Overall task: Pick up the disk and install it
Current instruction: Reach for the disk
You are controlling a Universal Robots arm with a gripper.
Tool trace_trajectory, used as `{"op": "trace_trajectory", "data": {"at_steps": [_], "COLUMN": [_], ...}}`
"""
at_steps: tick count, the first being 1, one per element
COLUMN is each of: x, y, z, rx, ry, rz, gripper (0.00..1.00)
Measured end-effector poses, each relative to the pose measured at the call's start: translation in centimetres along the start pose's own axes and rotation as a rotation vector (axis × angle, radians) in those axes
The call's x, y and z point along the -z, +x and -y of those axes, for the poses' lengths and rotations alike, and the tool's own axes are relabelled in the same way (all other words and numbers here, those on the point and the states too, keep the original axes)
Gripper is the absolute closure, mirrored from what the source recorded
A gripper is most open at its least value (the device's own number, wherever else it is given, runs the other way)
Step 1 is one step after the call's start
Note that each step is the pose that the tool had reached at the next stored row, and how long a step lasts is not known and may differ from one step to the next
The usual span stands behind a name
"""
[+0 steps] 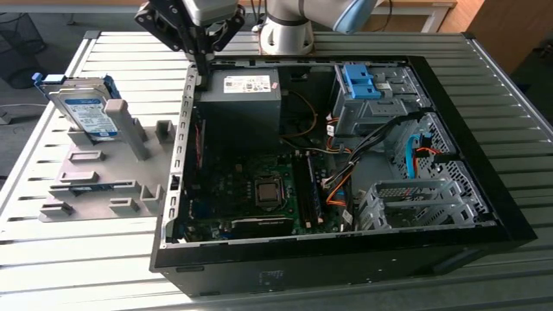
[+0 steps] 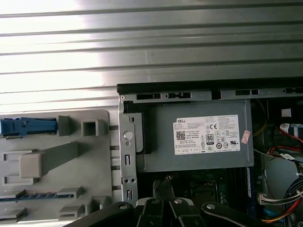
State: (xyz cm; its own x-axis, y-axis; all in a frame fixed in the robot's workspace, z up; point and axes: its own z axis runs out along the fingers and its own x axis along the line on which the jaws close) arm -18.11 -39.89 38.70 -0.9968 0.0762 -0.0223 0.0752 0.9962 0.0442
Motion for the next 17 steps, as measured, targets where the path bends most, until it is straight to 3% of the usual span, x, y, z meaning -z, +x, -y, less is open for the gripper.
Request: {"op": "trace_trajectory", "data": {"at_steps": [17], "x": [-0.13], "y": [0.85], "z": [0.07], "rx": [0.000], "ry": [0.0002], "rz": [-0.0020], "gripper": [0.89]}}
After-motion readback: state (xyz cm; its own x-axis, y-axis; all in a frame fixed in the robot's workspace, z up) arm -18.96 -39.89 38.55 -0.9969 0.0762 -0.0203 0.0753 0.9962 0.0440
